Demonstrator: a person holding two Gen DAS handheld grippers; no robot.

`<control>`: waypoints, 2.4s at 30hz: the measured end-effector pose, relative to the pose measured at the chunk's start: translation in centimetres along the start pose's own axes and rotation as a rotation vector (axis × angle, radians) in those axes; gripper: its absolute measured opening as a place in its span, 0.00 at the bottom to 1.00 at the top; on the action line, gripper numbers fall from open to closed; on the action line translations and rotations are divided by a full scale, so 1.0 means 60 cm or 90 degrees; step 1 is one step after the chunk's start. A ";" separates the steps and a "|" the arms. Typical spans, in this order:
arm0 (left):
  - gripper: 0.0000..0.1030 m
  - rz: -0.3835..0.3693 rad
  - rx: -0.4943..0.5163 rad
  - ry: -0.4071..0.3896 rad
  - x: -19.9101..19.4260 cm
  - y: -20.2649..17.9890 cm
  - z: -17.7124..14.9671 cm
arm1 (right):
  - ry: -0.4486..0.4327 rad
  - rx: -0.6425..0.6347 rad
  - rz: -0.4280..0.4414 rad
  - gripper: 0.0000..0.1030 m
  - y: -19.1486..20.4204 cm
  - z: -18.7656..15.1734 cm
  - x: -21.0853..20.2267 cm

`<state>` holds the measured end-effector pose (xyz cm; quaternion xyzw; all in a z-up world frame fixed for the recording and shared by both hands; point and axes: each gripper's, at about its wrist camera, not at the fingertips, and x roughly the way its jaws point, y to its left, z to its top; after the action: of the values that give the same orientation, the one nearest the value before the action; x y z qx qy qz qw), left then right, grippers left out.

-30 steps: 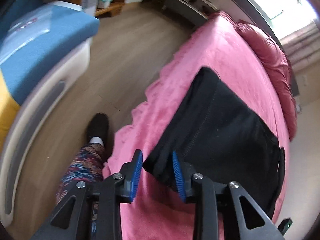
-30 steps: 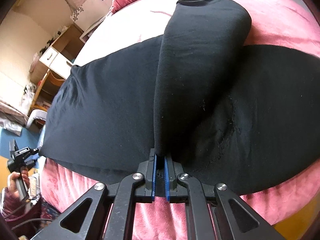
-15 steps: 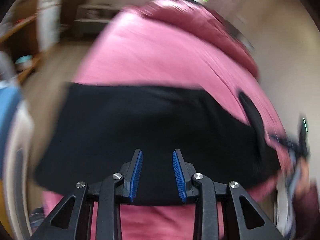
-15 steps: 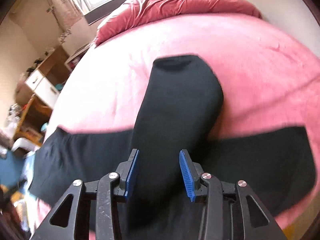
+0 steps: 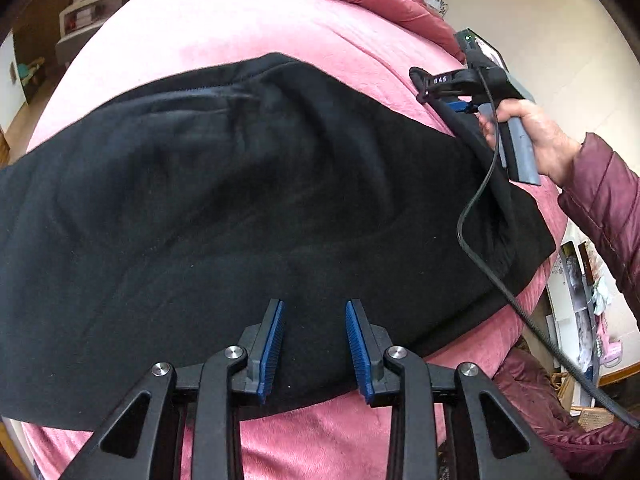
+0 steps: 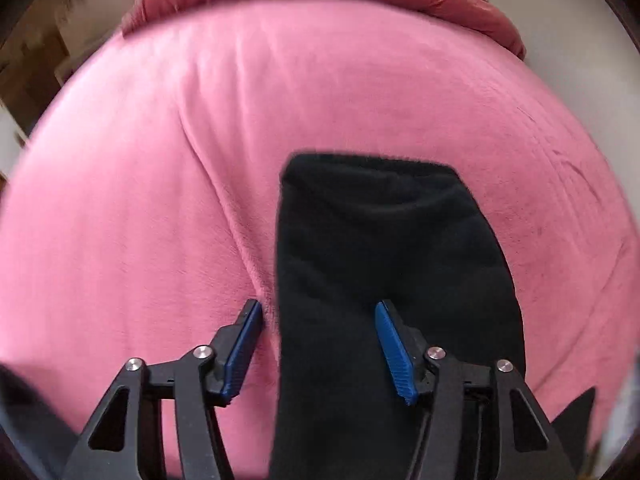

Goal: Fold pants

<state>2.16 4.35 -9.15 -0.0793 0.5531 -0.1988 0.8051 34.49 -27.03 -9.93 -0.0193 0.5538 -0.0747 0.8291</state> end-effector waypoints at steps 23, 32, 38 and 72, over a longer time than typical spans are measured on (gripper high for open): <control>0.34 -0.030 0.144 0.008 -0.009 -0.092 0.000 | -0.226 0.460 0.237 0.06 -0.423 -0.324 -0.299; 0.35 -0.012 0.201 0.043 0.010 -0.129 -0.010 | -0.148 0.631 0.255 0.06 -0.524 -0.499 -0.180; 0.40 0.005 0.239 0.069 0.037 -0.155 -0.020 | -0.136 0.688 0.283 0.13 -0.539 -0.545 -0.138; 0.50 0.025 0.255 0.022 0.031 -0.124 -0.057 | -0.063 0.478 0.445 0.38 -0.374 -0.566 -0.209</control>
<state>-2.18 -2.81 -9.44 0.0963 0.5180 -0.2903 0.7988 -3.80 -45.66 -8.99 0.4625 0.4226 0.0142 0.7793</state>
